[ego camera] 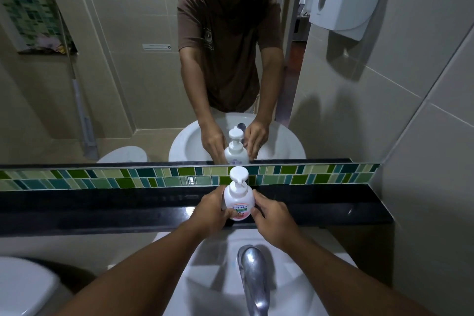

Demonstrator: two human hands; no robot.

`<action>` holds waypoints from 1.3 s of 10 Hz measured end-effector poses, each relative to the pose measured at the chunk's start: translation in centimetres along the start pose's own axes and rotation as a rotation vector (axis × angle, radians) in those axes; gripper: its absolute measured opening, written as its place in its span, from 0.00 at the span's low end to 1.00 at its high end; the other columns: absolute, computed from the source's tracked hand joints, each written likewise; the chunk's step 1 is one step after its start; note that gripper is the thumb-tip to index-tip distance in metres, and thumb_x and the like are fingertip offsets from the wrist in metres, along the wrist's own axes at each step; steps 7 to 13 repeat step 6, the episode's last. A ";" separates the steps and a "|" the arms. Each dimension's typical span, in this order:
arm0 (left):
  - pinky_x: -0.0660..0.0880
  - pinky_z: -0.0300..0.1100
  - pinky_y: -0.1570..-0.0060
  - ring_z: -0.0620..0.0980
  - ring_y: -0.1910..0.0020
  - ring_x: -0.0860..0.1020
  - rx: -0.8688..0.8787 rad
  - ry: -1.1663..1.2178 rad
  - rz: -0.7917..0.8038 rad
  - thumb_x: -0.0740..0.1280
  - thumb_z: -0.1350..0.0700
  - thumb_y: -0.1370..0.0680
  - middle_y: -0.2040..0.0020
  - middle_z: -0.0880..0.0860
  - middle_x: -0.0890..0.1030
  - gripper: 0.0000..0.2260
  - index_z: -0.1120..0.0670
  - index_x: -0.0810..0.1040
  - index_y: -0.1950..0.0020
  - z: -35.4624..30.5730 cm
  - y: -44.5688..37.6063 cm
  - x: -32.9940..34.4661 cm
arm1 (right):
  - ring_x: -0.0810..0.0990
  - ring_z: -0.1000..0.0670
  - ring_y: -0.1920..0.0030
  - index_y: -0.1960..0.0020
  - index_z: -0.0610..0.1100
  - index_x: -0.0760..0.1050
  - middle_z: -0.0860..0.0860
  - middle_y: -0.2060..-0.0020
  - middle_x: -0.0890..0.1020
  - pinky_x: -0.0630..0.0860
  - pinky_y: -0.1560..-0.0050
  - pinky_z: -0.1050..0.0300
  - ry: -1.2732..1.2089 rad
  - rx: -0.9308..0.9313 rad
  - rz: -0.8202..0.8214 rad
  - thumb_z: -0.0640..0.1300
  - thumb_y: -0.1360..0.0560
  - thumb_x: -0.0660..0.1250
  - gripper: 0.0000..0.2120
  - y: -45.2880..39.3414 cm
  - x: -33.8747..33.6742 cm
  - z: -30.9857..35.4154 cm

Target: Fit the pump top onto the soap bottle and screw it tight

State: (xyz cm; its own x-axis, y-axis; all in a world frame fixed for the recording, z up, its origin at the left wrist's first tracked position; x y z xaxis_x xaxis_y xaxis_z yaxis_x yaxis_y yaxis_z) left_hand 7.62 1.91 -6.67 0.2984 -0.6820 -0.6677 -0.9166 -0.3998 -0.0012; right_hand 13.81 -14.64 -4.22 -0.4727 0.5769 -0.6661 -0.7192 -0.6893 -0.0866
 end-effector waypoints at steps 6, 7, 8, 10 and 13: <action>0.78 0.55 0.38 0.52 0.37 0.79 0.044 -0.147 0.075 0.73 0.37 0.29 0.34 0.49 0.80 0.29 0.45 0.72 0.31 0.1 0.8 -1.1 | 0.62 0.44 0.21 0.19 0.44 0.56 0.47 0.19 0.62 0.62 0.23 0.48 0.144 0.165 0.021 0.47 0.18 0.63 0.31 0.2 -0.3 0.1; 0.78 0.55 0.38 0.52 0.37 0.79 0.044 -0.147 0.075 0.73 0.37 0.29 0.34 0.49 0.80 0.29 0.45 0.72 0.31 0.1 0.8 -1.1 | 0.62 0.44 0.21 0.19 0.44 0.56 0.47 0.19 0.62 0.62 0.23 0.48 0.144 0.165 0.021 0.47 0.18 0.63 0.31 0.2 -0.3 0.1; 0.78 0.55 0.38 0.52 0.37 0.79 0.044 -0.147 0.075 0.73 0.37 0.29 0.34 0.49 0.80 0.29 0.45 0.72 0.31 0.1 0.8 -1.1 | 0.62 0.44 0.21 0.19 0.44 0.56 0.47 0.19 0.62 0.62 0.23 0.48 0.144 0.165 0.021 0.47 0.18 0.63 0.31 0.2 -0.3 0.1; 0.78 0.55 0.38 0.52 0.37 0.79 0.044 -0.147 0.075 0.73 0.37 0.29 0.34 0.49 0.80 0.29 0.45 0.72 0.31 0.1 0.8 -1.1 | 0.62 0.44 0.21 0.19 0.44 0.56 0.47 0.19 0.62 0.62 0.23 0.48 0.144 0.165 0.021 0.47 0.18 0.63 0.31 0.2 -0.3 0.1; 0.78 0.55 0.38 0.52 0.37 0.79 0.044 -0.147 0.075 0.73 0.37 0.29 0.34 0.49 0.80 0.29 0.45 0.72 0.31 0.1 0.8 -1.1 | 0.62 0.44 0.21 0.19 0.44 0.56 0.47 0.19 0.62 0.62 0.23 0.48 0.144 0.165 0.021 0.47 0.18 0.63 0.31 0.2 -0.3 0.1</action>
Point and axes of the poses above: each hand's wrist, its own y-axis away from the middle knuckle, its own x-axis out of the palm, z = x × y, the point moved 8 cm from there along -y, towards the middle knuckle
